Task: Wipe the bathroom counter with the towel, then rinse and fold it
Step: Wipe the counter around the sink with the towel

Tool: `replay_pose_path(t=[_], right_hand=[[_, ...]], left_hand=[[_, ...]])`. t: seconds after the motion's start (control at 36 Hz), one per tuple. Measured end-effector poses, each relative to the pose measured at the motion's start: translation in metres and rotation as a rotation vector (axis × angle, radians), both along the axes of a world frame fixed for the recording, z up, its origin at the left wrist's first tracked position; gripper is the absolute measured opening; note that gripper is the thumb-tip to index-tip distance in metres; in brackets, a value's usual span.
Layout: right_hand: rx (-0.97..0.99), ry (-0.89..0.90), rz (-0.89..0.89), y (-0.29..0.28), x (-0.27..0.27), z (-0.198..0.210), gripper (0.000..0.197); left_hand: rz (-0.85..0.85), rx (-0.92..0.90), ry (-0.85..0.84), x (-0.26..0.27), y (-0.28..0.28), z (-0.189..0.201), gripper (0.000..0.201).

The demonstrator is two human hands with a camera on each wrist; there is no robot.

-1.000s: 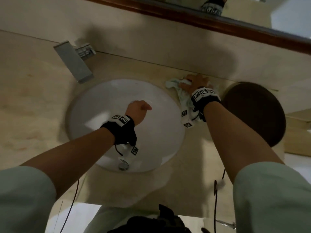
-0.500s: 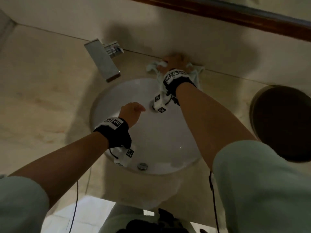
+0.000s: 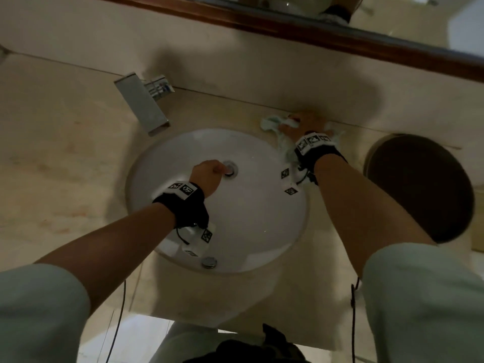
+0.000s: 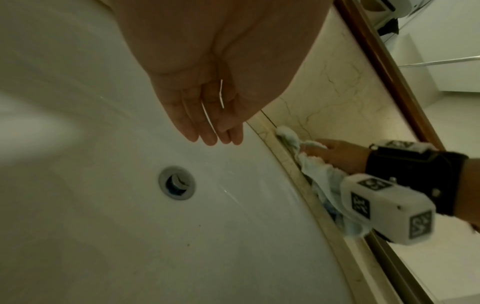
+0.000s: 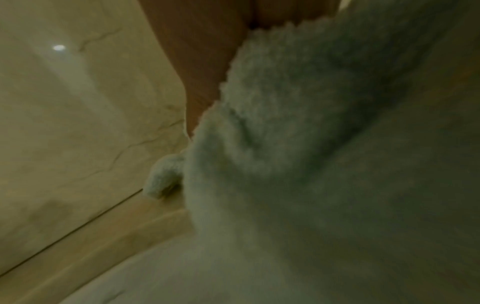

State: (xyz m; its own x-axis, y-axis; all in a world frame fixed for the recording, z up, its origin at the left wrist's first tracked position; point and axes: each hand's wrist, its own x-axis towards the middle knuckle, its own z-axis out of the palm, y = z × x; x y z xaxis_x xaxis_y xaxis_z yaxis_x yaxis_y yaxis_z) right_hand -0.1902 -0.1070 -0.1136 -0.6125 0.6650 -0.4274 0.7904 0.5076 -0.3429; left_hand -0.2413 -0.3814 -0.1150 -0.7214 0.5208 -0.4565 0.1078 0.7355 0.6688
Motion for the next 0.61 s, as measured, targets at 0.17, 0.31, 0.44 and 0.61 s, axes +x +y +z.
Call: replay_pose_path(t=[0.17, 0.31, 0.44, 0.61], right_hand=[[0.060, -0.104, -0.022, 0.014, 0.024, 0.016, 0.056], [0.081, -0.102, -0.028, 0.009, 0.020, 0.022, 0.053], [0.068, -0.083, -0.022, -0.004, 0.005, 0.017, 0.061], [0.105, -0.075, 0.172, -0.055, -0.064, 0.016, 0.057]], left_hand=[[-0.015, 0.047, 0.000, -0.002, 0.007, 0.006, 0.027], [-0.021, 0.038, 0.011, -0.019, 0.000, 0.002, 0.028], [-0.033, 0.026, 0.029, -0.033, -0.010, -0.005, 0.028], [-0.026, -0.015, 0.031, -0.044, -0.024, -0.005, 0.025]])
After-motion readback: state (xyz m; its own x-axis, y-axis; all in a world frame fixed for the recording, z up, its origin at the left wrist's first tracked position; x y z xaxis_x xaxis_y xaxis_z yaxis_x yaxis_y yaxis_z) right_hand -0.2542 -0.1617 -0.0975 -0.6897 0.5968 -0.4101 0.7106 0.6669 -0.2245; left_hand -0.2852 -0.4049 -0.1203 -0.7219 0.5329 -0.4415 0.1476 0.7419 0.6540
